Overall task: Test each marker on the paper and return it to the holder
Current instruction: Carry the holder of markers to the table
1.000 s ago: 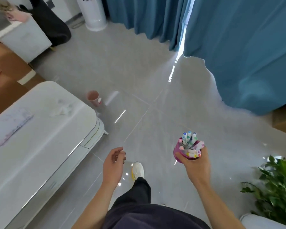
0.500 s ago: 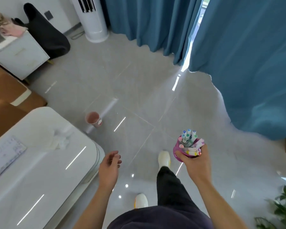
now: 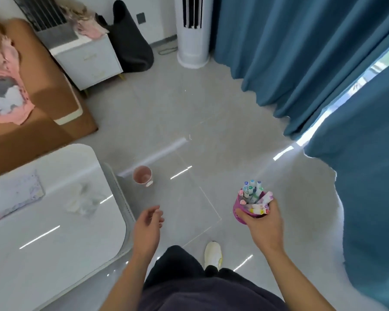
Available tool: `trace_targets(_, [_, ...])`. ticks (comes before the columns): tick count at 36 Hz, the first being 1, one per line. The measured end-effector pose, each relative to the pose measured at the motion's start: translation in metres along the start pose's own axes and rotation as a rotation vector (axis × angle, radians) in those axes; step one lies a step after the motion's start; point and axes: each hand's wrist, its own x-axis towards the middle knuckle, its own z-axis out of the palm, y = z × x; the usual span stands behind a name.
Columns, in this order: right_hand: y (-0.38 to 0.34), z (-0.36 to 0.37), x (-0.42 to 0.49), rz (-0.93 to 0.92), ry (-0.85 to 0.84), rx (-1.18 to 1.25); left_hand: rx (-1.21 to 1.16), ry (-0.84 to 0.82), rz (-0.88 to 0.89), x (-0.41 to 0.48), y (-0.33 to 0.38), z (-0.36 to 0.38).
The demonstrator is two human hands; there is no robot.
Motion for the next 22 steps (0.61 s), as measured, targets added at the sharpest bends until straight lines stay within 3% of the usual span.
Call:
trace_targets(9, [-0.067,0.075,0.118,-0.052,-0.117,-0.016,0.023,0.109,-0.030,0.099,0.058,0.008])
trace_targets(22, [-0.182,0.210,0.247,-0.106,-0.171,-0.035,0.022,0.121,-0.035,0.282,0.147,-0.005])
